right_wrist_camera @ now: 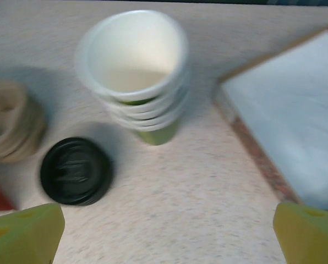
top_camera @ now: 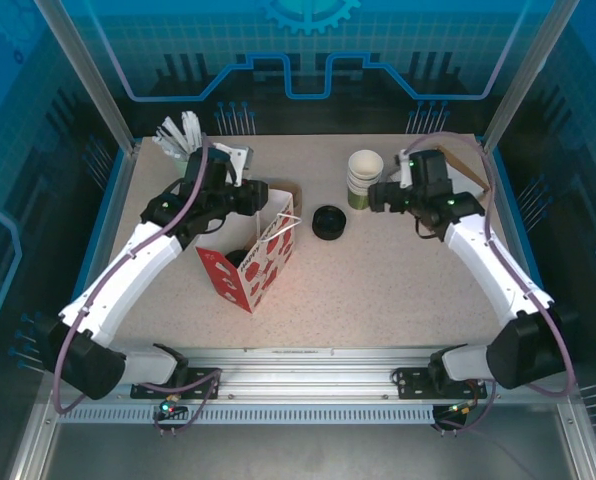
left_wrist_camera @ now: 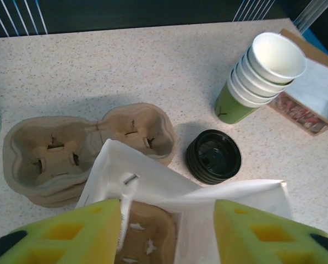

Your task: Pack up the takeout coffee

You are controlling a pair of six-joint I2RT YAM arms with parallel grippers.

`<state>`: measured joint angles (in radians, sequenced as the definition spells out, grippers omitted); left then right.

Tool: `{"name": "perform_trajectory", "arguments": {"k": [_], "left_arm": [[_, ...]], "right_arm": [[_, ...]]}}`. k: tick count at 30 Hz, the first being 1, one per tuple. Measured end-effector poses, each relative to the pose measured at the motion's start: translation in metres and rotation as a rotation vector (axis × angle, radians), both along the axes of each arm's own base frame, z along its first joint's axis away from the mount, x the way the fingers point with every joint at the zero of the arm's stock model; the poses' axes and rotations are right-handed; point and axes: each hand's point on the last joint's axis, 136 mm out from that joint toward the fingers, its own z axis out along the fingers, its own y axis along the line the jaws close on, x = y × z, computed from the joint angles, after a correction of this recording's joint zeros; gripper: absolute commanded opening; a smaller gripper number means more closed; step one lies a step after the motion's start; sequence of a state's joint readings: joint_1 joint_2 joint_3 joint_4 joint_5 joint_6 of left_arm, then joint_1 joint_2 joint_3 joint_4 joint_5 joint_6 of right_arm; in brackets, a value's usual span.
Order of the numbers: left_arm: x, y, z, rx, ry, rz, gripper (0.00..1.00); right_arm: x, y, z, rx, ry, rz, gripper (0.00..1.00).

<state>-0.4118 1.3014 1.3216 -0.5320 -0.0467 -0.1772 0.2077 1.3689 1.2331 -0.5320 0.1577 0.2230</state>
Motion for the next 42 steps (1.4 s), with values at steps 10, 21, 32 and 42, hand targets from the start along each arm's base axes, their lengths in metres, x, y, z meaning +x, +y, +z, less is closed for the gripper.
{"name": "perform_trajectory", "arguments": {"k": [10,21,32,42], "left_arm": [[-0.041,-0.026,0.064,-0.230,-0.093,-0.176,0.71],[-0.050,-0.034,0.060,-0.285,-0.057,-0.217,0.71],[-0.054,-0.033,0.060,-0.292,-0.055,-0.217,0.71],[-0.054,-0.033,0.042,-0.280,-0.016,-0.211,0.71]], "right_arm": [[0.073,-0.114,-0.060,-0.042,0.153,-0.354,0.89],[0.122,-0.129,-0.144,-0.095,0.351,-0.385,0.84],[0.139,-0.129,-0.192,-0.103,0.438,-0.368,0.69],[0.144,-0.132,-0.195,-0.024,0.439,-0.348,0.42]]}}
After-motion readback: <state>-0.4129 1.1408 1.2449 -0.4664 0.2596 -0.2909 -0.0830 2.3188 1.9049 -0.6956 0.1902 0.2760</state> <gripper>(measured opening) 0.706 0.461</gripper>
